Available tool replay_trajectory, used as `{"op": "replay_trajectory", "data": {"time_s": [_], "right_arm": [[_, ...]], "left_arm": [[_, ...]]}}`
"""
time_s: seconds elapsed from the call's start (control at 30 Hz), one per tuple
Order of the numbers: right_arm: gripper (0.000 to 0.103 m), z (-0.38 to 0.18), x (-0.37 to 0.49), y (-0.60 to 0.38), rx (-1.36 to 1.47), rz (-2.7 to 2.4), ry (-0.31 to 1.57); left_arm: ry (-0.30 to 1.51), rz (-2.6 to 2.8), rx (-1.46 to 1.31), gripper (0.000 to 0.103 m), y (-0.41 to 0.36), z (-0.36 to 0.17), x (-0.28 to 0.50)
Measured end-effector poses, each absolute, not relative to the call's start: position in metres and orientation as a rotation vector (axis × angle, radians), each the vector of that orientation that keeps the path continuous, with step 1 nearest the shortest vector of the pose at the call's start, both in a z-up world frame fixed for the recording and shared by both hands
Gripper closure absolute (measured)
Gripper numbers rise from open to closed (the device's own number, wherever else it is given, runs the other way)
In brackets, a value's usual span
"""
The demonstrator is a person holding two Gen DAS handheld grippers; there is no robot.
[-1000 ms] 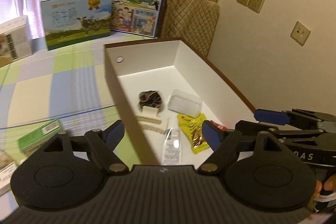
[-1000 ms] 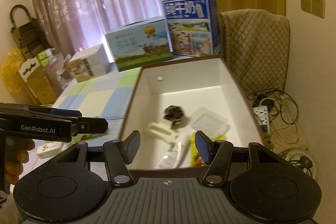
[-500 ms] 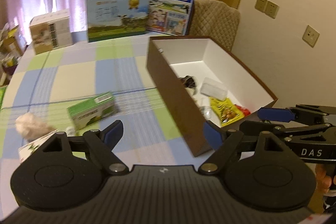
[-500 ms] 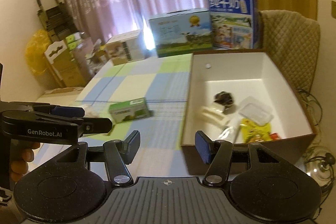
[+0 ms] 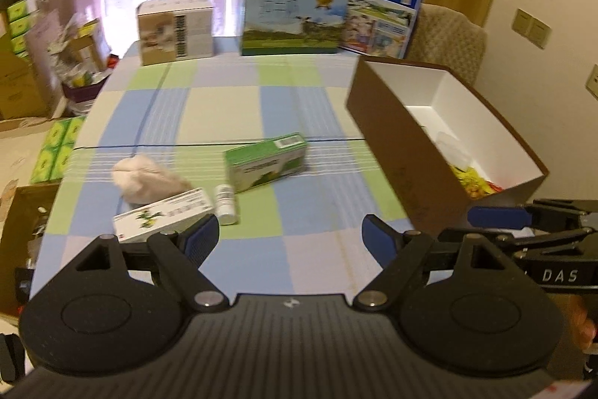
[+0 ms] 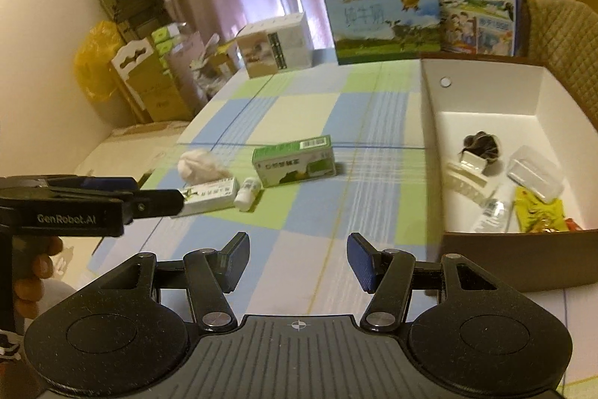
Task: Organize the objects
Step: 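Move the left tool toward the white-green cream box while the right tool approaches the white pill bottle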
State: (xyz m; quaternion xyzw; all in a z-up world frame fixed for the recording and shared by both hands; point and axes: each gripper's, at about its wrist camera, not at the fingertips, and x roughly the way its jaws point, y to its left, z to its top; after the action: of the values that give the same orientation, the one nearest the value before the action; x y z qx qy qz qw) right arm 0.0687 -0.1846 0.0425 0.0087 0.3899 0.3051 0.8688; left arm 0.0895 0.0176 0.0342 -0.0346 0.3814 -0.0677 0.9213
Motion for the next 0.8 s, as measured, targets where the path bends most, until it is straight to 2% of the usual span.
{"op": "replay_trajectory", "data": {"time_s": [0.5, 0.8], "right_arm": [[0.048, 0.01, 0.097, -0.129, -0.015, 0.689, 0.87], [0.048, -0.014, 0.131, -0.106, -0.016, 0.638, 0.921]], "left_arm": [[0.835, -0.01, -0.083, 0.022, 0.073, -0.002, 0.1], [0.848, -0.085, -0.023, 0.022, 0.103, -0.033, 0.138]]}}
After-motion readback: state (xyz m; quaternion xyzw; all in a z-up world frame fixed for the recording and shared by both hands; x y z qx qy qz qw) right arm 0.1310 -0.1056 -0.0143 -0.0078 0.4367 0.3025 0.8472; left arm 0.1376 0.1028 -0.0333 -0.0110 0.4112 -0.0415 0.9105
